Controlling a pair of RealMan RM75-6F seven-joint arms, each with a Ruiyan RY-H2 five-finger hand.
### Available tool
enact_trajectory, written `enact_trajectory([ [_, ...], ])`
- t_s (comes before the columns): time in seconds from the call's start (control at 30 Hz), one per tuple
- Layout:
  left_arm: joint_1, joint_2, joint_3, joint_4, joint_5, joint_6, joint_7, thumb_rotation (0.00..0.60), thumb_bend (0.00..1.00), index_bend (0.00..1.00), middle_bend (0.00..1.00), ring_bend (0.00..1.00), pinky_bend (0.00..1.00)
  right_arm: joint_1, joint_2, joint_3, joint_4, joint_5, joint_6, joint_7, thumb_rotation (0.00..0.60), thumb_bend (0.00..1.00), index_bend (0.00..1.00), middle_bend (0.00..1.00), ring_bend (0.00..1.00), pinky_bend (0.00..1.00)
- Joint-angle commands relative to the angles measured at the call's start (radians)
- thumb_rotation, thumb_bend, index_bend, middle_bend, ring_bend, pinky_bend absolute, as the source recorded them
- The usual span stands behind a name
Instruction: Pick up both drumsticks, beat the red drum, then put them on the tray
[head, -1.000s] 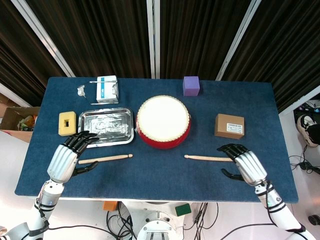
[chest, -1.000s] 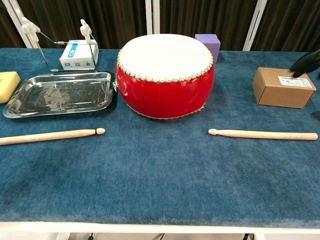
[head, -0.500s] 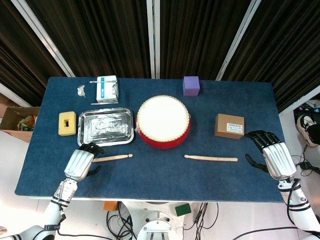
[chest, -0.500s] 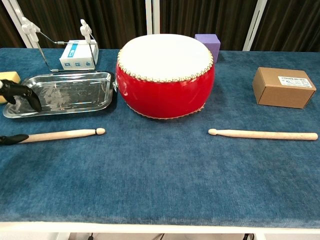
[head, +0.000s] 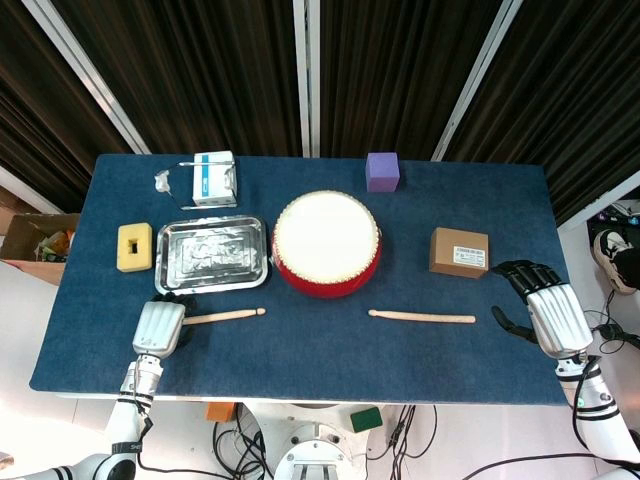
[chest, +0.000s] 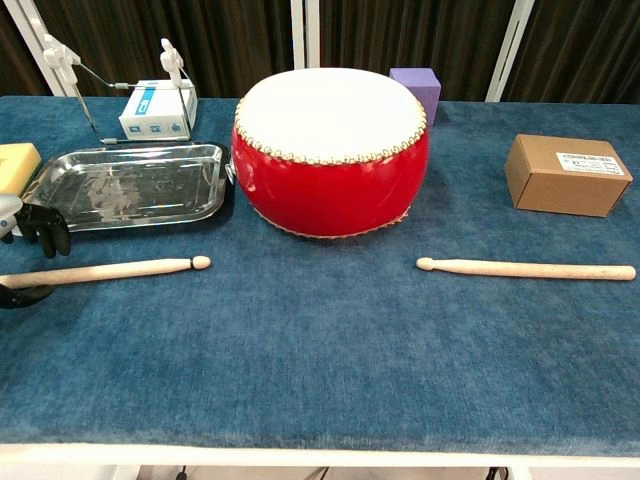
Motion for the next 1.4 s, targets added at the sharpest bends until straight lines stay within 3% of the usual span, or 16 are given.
enact_trajectory([
  [0.03, 0.0, -0.003, -0.001, 0.007, -0.01, 0.002, 0.016, 0.6, 0.27, 0.45, 0.46, 0.38, 0.38, -0.003, -0.001, -0.001, 0.001, 0.001, 0.002, 0.001, 0.6, 0.29, 0.31, 0.31, 0.24, 0.34],
  [0.9, -0.027, 0.004, 0.008, -0.014, -0.105, -0.003, 0.23, 0.6, 0.4, 0.5, 0.51, 0.44, 0.38, -0.026, -0.019, -0.002, 0.022, 0.026, 0.005, 0.02, 0.6, 0.29, 0.31, 0.31, 0.24, 0.31],
  [1.4, -0.047, 0.005, 0.016, -0.029, -0.119, -0.011, 0.26, 0.6, 0.42, 0.48, 0.5, 0.44, 0.44, -0.031, -0.023, 0.001, 0.028, 0.034, 0.002, 0.028, 0.6, 0.29, 0.31, 0.31, 0.24, 0.31],
])
